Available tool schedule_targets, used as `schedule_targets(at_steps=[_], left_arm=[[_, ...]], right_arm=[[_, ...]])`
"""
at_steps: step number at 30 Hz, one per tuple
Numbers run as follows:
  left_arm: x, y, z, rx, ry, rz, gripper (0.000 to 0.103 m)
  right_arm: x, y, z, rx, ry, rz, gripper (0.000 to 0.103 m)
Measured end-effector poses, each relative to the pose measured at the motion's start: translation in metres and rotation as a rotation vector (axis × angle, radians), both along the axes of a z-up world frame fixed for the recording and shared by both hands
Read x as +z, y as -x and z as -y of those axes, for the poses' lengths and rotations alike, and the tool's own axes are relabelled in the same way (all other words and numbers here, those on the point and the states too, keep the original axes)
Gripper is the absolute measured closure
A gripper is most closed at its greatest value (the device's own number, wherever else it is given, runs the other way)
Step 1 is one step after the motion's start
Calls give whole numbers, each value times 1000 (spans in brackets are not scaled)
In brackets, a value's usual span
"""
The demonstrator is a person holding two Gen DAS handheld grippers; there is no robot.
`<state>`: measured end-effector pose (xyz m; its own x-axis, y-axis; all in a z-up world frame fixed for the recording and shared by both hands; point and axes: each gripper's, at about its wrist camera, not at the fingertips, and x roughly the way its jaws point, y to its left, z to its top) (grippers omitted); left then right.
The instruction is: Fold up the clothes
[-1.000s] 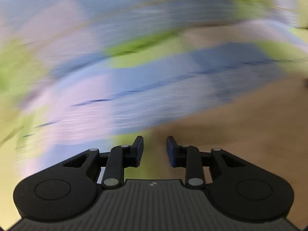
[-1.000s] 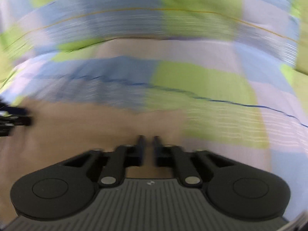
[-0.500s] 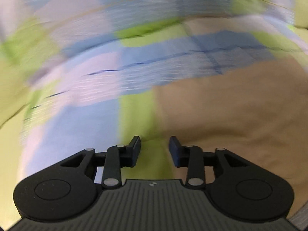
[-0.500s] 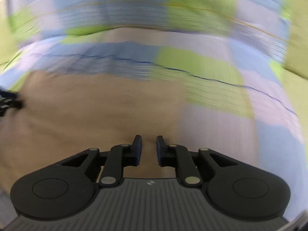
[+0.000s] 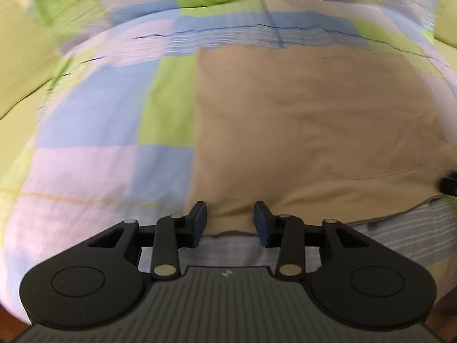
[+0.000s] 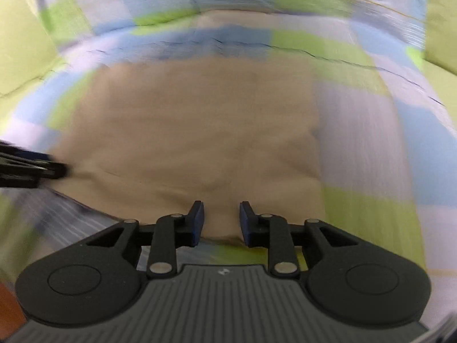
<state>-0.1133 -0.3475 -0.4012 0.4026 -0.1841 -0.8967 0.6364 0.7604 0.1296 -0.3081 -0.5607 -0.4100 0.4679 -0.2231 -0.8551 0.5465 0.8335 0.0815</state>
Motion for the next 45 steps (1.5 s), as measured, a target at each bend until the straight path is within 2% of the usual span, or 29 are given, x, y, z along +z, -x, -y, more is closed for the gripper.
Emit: schedule_targets(at_steps=[3,5,8,10,11,13,16,18,20,23,29,37,45], left_arm=[[12,2,2,36,-30,27,61],[21,7,8,64,4,22,55],[18,18,26,83,-19,-8,47],[4,25,37,112,-108,-49,47],[4,28,38,118,-127,-50,47],[10,33,40,134,-145,-55,47],[23,40,38,151,-113,-89,46],[32,46,36,152,-93,-100,46],[40,52,31,142,-66,-110,45],[44,59,30,115,-55,-120,44],[57,65,27,62,-60,-126,44],[117,71,30,10,14,-72,43],[139,74,29,-8,41,-56,41]], right_arm=[[9,25,8,-38,40,-73,81],[15,29,11,-43,47,-64,80],[32,24,11,-29,24,57,75],[23,8,8,5,-26,110,69],[14,3,7,7,-54,93,63],[0,0,3,-4,-72,-2,64],[5,14,-4,-59,-65,-48,63],[17,24,-8,-104,-97,-21,60],[34,34,-20,-131,-131,13,53],[49,36,-36,-122,-118,27,50],[78,42,-63,-175,-103,66,49],[132,52,-69,-225,-27,112,45],[166,64,-78,-236,-4,153,41]])
